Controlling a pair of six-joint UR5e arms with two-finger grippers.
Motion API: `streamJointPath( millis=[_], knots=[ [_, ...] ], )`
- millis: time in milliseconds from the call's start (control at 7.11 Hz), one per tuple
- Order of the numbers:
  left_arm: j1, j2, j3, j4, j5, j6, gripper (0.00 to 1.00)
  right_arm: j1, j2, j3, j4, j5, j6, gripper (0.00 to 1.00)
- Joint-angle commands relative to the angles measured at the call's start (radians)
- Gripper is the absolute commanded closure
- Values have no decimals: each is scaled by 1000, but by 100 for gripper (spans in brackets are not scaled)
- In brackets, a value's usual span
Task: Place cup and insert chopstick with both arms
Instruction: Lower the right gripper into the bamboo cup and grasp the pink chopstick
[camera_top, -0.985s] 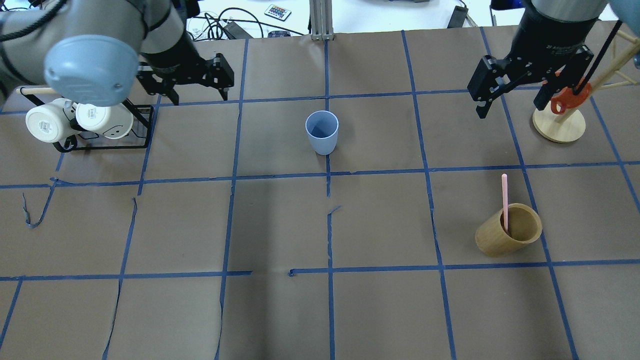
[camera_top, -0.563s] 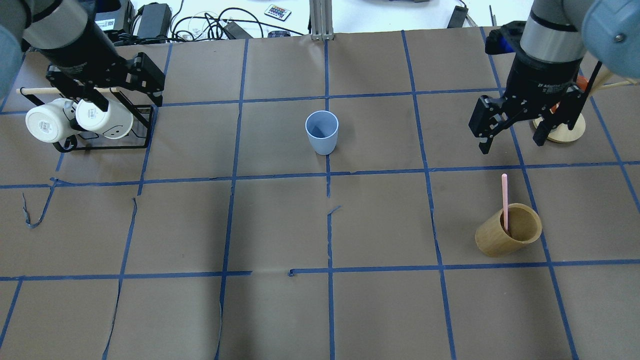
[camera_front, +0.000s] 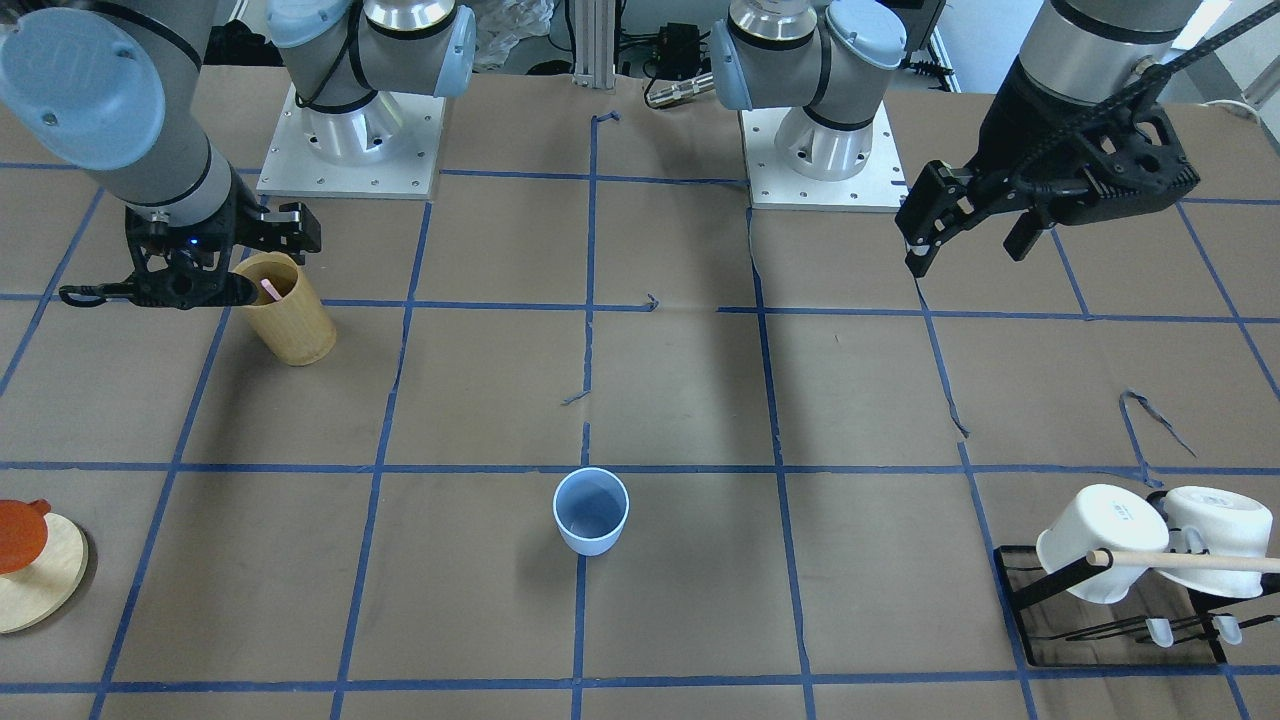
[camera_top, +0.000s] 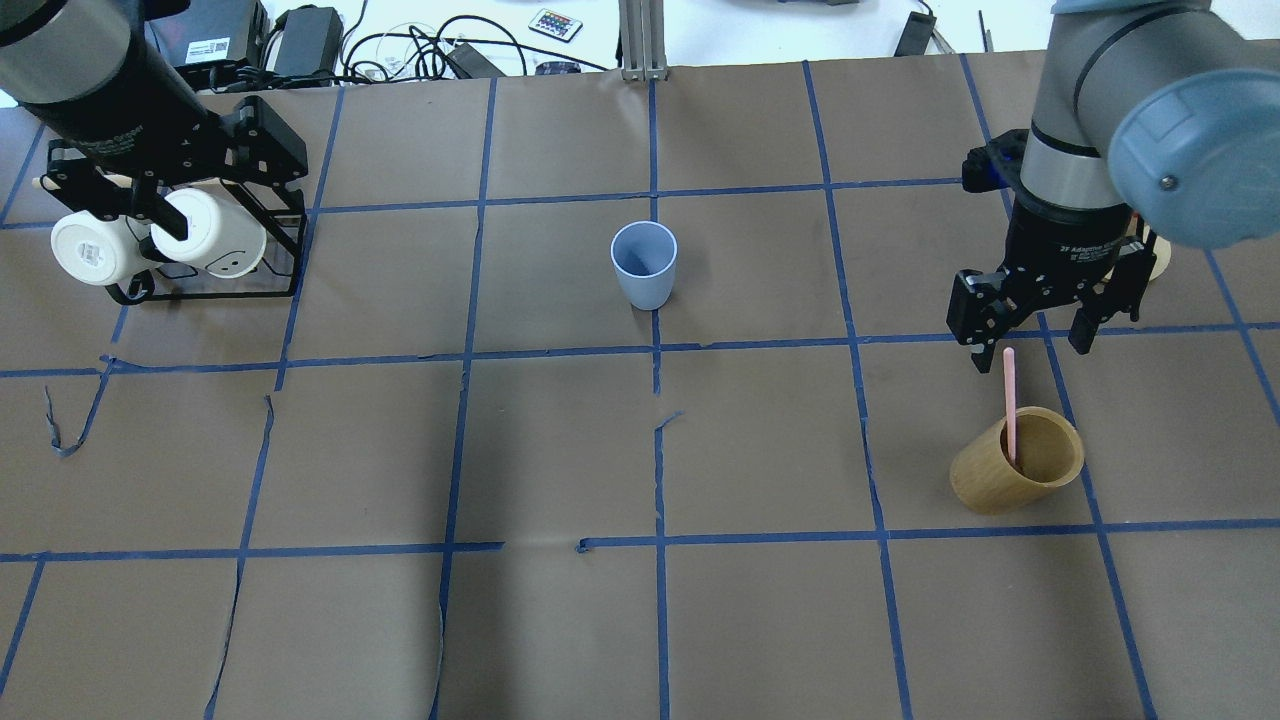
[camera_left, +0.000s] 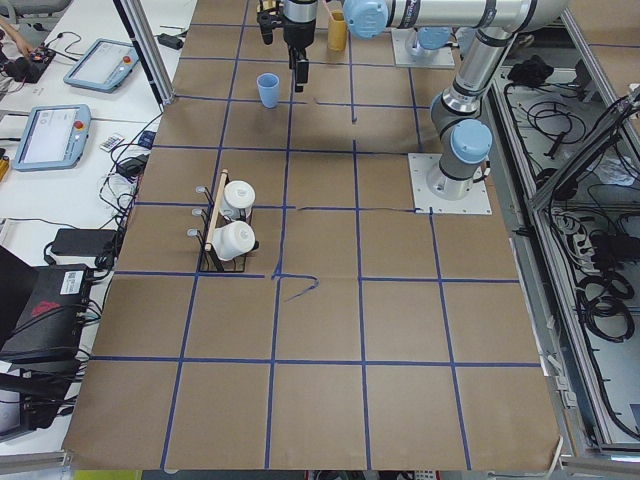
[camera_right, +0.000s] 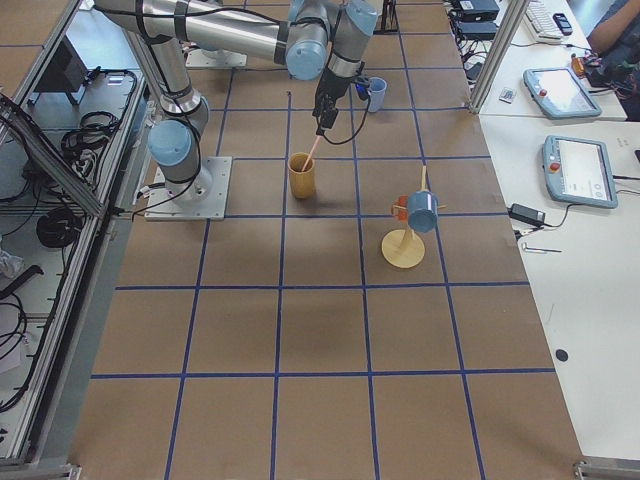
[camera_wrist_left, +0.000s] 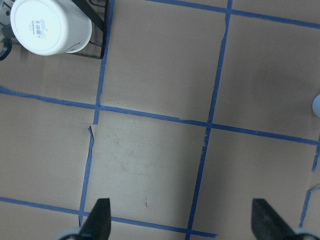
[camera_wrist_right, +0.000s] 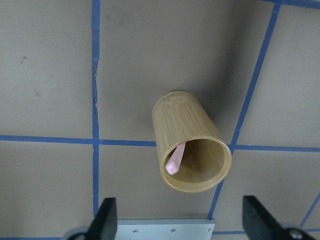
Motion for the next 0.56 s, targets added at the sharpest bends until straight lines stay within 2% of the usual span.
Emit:
streamJointPath(
  millis=[0,141,422],
  knots=[
    [-43,8,-4,4,5,-28,0,-3,3,59,-89,6,-1,11],
    [-44,12,-7,5,5,-28,0,-7,3,85,-106,5,-2,15],
    [-48,11,-9,7,6,-36,0,-10,3,90,-105,-1,5,37]
  ],
)
